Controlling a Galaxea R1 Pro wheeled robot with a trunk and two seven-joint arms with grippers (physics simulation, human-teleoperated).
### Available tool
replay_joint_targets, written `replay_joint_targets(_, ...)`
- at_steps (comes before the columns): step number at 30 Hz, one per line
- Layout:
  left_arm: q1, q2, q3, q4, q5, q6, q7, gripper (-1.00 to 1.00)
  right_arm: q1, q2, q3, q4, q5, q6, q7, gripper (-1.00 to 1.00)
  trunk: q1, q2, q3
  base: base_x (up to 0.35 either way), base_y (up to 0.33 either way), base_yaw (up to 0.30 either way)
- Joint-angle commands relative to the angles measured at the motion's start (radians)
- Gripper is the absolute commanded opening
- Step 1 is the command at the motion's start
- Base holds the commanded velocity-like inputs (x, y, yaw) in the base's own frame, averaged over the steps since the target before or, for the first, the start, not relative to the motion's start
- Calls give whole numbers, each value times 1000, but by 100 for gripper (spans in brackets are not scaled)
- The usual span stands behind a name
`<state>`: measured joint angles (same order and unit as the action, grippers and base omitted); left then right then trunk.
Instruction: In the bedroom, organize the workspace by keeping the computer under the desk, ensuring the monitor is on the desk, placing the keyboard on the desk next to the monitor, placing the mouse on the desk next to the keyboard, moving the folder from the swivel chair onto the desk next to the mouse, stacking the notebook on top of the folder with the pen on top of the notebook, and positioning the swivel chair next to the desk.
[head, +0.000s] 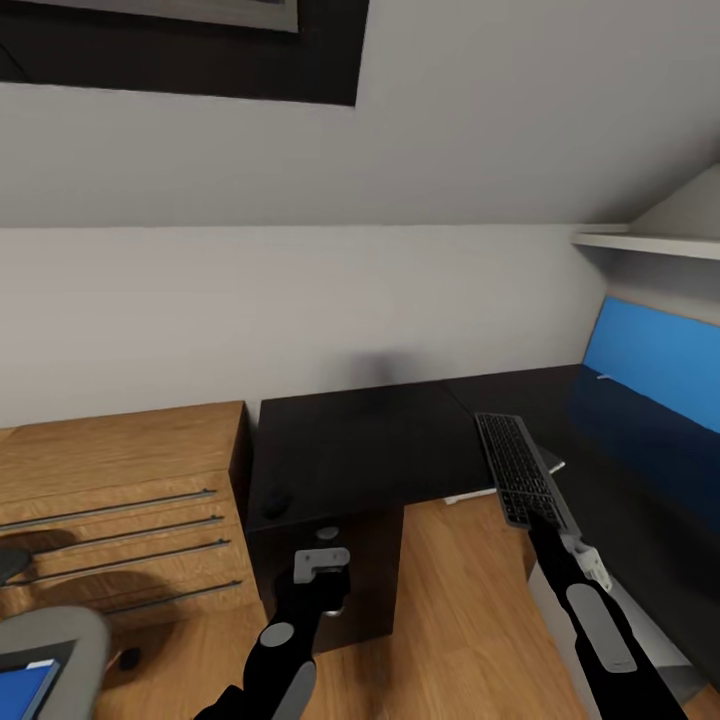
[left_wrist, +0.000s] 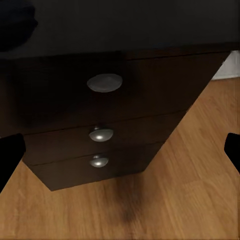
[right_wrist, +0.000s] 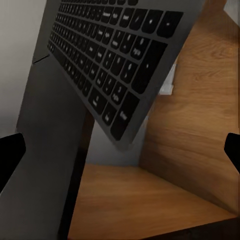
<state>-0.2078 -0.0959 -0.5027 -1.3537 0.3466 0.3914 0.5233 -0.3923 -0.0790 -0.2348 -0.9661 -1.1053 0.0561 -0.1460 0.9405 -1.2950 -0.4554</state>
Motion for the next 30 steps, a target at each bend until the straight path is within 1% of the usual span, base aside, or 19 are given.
replay_joint_targets(1, -1, 1, -6, -3, 8, 3, 9, 100, 0, 0, -1, -1, -9, 5, -5, 100, 4, -8, -4, 0, 0, 0)
replay_joint_targets(6, -1, 2, -18, -7, 9, 3, 17, 100, 0, -1, -1, 0, -41, 7, -6, 100, 23, -43, -20, 0, 0, 0)
replay_joint_targets(12, -1, 2, -23, -8, 10, 3, 35, 100, 0, -3, 0, 1, -78, 9, -6, 100, 46, -85, -39, 0, 0, 0)
replay_joint_targets(13, -1, 2, -24, -8, 11, 3, 41, 100, 0, -3, 0, 1, -89, 9, -6, 100, 50, -92, -42, 0, 0, 0)
replay_joint_targets(15, -1, 2, -25, -8, 11, 3, 43, 100, 0, -2, 0, 1, -104, 10, -6, 100, 50, -92, -42, 0, 0, 0)
replay_joint_targets(17, -1, 2, -25, -8, 11, 4, 44, 100, 0, -3, 0, 0, -130, 11, -6, 100, 50, -92, -42, 0, 0, 0)
replay_joint_targets(18, -1, 2, -25, -8, 12, 4, 44, 100, 0, -4, 0, -1, -155, 13, -6, 100, 50, -92, -42, 0, 0, 0)
replay_joint_targets(19, -1, 2, -25, -7, 12, 4, 44, 100, 0, -6, 0, -1, -213, 26, -6, 100, 50, -92, -42, 0, 0, 0)
replay_joint_targets(20, -1, 3, -25, -7, 12, 5, 44, 100, 0, -9, 0, -2, -242, 39, -6, 100, 50, -92, -42, 0, 0, 0)
replay_joint_targets(23, -1, 3, -25, -7, 12, 5, 44, 100, 0, -13, 0, -2, -278, 57, -6, 100, 50, -92, -42, 0, 0, 0)
replay_joint_targets(24, -1, 3, -26, -5, 12, 6, 44, 100, 0, -17, -2, -2, -302, 68, -6, 100, 50, -92, -42, 0, 0, 0)
replay_joint_targets(26, -1, 3, -27, -4, 12, 6, 44, 100, 0, -20, -6, -2, -311, 73, -6, 100, 50, -92, -42, 0, 0, 0)
replay_joint_targets(28, -1, 4, -38, -3, 12, 6, 44, 100, 0, -23, -33, -2, -322, 77, -6, 100, 50, -92, -42, 0, 0, 0)
replay_joint_targets(30, -1, 4, -45, -3, 11, 6, 44, 100, 0, -24, -50, -1, -324, 78, -6, 100, 50, -92, -42, 0, 0, 0)
